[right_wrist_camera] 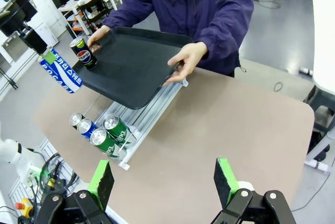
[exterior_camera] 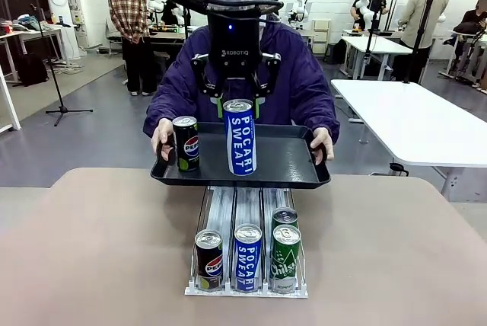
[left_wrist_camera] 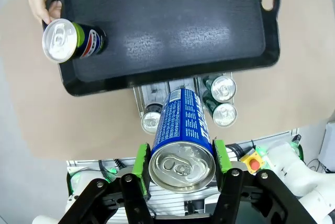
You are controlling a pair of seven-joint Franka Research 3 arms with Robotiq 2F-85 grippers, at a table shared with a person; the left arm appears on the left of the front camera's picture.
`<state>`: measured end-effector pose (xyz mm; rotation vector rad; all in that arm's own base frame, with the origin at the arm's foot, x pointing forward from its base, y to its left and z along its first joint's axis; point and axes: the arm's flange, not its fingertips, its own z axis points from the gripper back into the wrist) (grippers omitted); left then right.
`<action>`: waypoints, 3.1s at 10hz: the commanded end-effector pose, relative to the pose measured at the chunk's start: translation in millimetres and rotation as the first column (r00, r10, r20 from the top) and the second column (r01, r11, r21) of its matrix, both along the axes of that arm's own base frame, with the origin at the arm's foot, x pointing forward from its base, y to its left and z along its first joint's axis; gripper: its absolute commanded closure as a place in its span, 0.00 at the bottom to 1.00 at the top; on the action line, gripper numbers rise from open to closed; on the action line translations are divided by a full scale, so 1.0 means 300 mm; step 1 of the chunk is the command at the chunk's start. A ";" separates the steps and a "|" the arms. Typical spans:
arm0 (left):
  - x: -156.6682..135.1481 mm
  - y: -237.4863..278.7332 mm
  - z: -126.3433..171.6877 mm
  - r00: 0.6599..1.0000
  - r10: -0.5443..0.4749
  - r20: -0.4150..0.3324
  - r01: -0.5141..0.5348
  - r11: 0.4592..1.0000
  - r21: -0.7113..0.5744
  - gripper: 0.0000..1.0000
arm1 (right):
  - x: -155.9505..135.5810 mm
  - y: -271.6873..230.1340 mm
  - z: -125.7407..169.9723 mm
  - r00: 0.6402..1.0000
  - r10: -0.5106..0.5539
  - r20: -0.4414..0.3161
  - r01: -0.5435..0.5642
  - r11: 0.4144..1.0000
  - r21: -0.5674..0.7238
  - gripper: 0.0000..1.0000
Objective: Retrieve and hand over the desired beverage to the person.
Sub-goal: Place the picked can on the Handle tray extended by the person.
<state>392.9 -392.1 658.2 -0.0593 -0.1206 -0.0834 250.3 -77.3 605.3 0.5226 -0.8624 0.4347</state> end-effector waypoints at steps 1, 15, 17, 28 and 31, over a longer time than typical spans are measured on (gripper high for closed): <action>0.092 0.022 -0.030 1.000 -0.024 0.008 0.025 0.999 -0.027 0.42 | 0.007 0.003 -0.003 1.000 0.026 0.002 -0.026 0.999 0.021 0.00; 0.444 -0.121 -0.143 0.991 -0.119 -0.056 0.124 0.989 0.086 0.00 | 0.007 0.003 -0.003 1.000 0.026 0.002 -0.026 0.999 0.021 0.00; 0.443 -0.117 -0.139 0.992 -0.117 -0.057 0.121 0.989 0.086 0.00 | 0.007 0.003 -0.003 1.000 0.026 0.002 -0.026 0.999 0.021 0.00; -0.095 0.267 -0.040 0.947 -0.315 -0.055 0.310 0.947 -0.083 0.00 | 0.007 0.003 -0.003 1.000 0.026 0.002 -0.026 0.999 0.021 0.00; -0.265 0.385 -0.058 0.932 -0.358 -0.062 0.354 0.933 -0.068 0.00 | 0.007 0.003 -0.003 1.000 0.026 0.002 -0.026 0.999 0.021 0.00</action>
